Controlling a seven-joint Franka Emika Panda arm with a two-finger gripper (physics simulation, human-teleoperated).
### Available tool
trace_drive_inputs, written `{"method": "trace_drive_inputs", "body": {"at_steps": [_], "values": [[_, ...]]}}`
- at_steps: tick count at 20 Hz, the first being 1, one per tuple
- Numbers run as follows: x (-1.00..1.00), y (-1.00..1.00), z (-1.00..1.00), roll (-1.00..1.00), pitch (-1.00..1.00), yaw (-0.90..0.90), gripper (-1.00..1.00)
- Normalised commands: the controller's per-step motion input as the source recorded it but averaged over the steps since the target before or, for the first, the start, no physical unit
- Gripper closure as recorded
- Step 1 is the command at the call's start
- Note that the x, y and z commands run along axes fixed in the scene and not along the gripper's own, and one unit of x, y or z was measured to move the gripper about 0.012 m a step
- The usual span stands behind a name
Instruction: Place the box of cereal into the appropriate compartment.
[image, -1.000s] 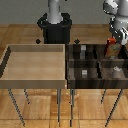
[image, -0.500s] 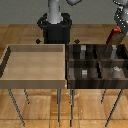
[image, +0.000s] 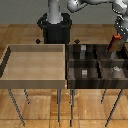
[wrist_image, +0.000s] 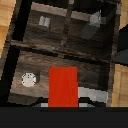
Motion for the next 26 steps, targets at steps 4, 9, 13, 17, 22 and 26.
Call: {"method": "trace_drive_inputs", "body": {"at_steps": [4,9,13,17,22,26], "values": [[0.0,0.0,-1.0,0.0,0.0,0.0,1.0],[0.0,0.0,-1.0,0.0,0.0,0.0,1.0],[0.0,0.0,-1.0,0.0,0.0,0.0,1.0],[-0.25,-0.25,0.0,0.0,0.0,0.0,1.0],[0.0,-0.4,0.0,0.0,0.0,0.0,1.0],[0.0,0.0,0.0,0.0,0.0,0.0,1.0]]}}
